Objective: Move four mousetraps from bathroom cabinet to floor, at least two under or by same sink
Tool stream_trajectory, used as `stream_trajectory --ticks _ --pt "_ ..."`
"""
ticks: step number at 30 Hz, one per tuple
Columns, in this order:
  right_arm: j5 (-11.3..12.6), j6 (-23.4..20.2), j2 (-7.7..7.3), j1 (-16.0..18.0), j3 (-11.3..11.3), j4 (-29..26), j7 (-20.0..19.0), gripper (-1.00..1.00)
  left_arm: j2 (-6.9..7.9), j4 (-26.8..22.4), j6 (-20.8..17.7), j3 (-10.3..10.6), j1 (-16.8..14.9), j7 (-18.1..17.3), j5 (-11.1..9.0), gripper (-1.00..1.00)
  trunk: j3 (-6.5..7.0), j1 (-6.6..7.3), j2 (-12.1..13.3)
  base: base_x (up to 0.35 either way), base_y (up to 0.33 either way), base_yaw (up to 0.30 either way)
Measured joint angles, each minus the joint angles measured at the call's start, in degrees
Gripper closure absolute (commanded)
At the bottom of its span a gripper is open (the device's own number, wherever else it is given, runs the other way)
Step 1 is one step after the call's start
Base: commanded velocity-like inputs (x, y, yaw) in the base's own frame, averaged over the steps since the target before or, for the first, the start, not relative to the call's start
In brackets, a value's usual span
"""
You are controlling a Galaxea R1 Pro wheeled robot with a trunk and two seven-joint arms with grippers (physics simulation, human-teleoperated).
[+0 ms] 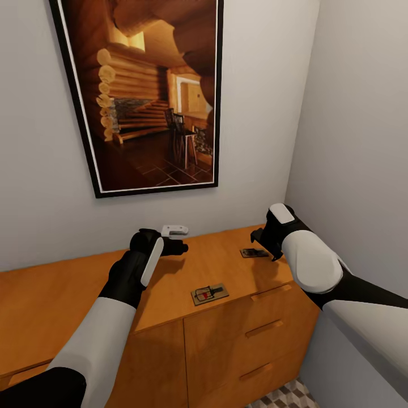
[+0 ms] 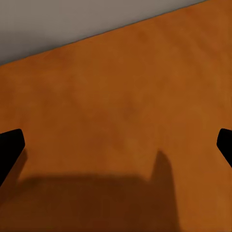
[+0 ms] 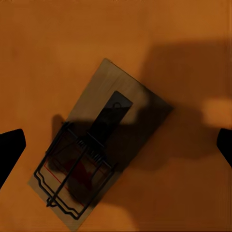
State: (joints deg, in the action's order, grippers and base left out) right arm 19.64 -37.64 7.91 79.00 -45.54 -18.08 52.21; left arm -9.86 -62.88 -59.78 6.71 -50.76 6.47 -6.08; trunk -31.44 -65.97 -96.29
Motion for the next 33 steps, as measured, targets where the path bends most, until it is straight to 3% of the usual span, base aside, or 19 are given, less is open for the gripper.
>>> stream_trajectory --ticks 6,15,33 --pt "-2.2 -0.2 0.21 -0.5 2.4 0.1 0.2 -1.0 0.0 0.0 0.0 0.0 0.0 0.0 0.0 -1.0 0.0 0.0 0.0 0.0 0.0 0.0" --pt "-3.5 -0.6 0.73 -1.4 6.5 0.1 1.0 -1.0 0.0 0.4 0.0 0.0 0.0 0.0 0.0 -1.0 0.0 0.0 0.0 0.0 0.0 0.0" --pt "-4.0 -1.6 1.07 -1.0 7.5 -0.2 1.8 -1.0 0.01 0.9 0.0 0.0 0.0 0.1 0.0 -1.0 -0.02 -0.01 0.0 0.0 0.0 0.0"
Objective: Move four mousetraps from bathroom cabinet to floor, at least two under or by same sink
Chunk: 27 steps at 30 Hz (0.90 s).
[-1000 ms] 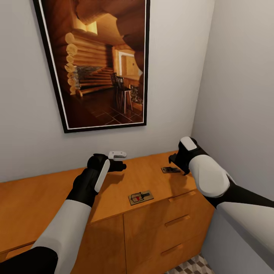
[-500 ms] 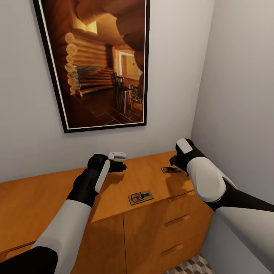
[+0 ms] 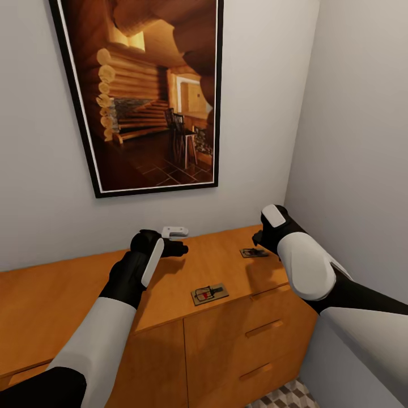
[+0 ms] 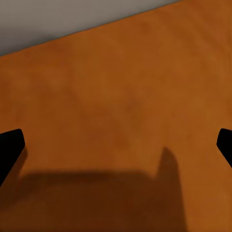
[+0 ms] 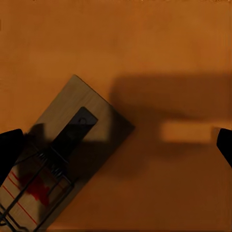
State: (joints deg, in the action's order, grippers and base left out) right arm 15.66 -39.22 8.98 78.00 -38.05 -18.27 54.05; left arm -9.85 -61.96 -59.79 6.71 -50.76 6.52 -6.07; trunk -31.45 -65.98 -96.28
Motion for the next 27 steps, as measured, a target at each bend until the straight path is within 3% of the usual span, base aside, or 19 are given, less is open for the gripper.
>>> stream_trajectory --ticks 27 --pt "0.0 -0.7 0.13 0.2 0.0 -0.4 -0.1 -1.0 0.04 1.0 0.2 0.0 0.0 0.0 0.1 -1.0 0.0 0.0 0.0 0.0 0.0 0.0"
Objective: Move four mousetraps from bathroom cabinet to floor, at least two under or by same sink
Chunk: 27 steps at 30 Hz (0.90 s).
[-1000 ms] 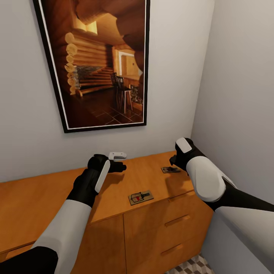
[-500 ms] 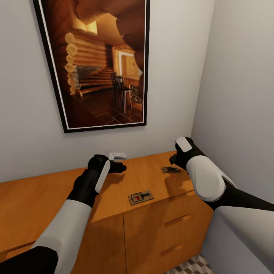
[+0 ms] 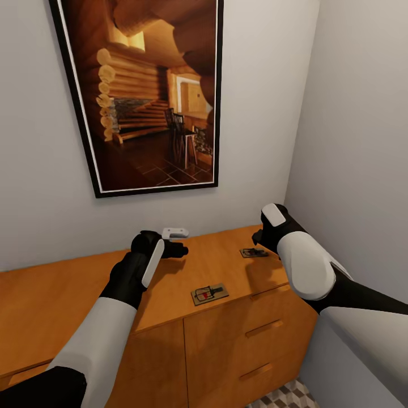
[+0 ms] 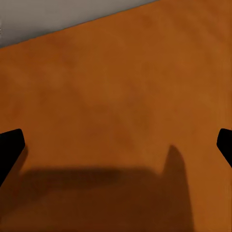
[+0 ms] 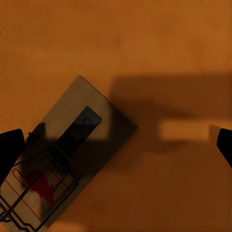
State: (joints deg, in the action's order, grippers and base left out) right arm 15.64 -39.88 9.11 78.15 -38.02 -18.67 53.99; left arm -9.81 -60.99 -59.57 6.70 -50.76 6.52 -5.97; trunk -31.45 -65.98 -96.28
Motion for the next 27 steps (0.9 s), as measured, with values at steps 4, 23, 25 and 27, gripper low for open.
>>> stream_trajectory --ticks 4,23,25,27 --pt "0.0 0.0 0.01 0.0 0.0 0.0 0.0 -1.0 -0.02 0.0 0.0 0.0 0.0 0.0 0.0 -1.0 0.0 0.0 0.0 0.0 0.0 0.0" --pt "0.0 -0.2 0.02 0.0 0.0 0.0 0.0 -1.0 0.05 0.0 0.0 0.0 0.0 0.0 0.4 -1.0 0.0 0.0 0.0 0.059 0.0 0.0" --pt "0.0 -0.2 0.02 0.0 0.0 0.0 0.0 -1.0 0.05 0.0 0.0 0.0 0.0 0.0 0.3 -1.0 0.0 0.0 0.0 0.015 0.0 0.0" --pt "0.1 -0.3 0.02 0.0 0.0 0.0 0.0 -1.0 0.05 0.0 0.0 0.0 0.0 0.0 0.3 -1.0 0.0 0.0 0.0 0.01 0.0 0.0"
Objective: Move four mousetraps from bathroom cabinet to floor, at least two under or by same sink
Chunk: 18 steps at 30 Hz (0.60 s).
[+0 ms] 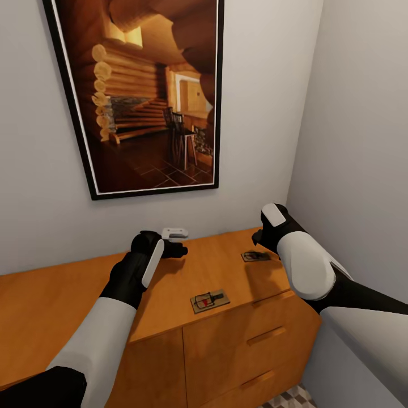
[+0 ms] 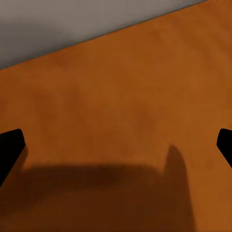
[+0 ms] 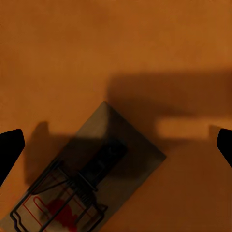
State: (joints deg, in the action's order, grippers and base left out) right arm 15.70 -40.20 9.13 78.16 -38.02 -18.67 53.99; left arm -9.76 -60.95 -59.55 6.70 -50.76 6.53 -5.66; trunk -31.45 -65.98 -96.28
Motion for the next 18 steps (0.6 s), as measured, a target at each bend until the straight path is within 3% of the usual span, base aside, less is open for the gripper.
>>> stream_trajectory --ticks 12,18 --pt "0.0 -0.5 0.0 0.0 0.0 0.0 0.1 -1.0 0.0 0.0 0.0 0.0 0.0 0.0 -0.2 -1.0 0.0 0.0 0.0 0.005 0.0 0.0" --pt "0.1 -0.6 0.0 0.0 0.0 0.0 0.7 -1.0 0.0 0.0 0.1 0.0 0.0 0.0 -0.2 -1.0 0.0 0.01 0.0 0.11 0.0 0.0"
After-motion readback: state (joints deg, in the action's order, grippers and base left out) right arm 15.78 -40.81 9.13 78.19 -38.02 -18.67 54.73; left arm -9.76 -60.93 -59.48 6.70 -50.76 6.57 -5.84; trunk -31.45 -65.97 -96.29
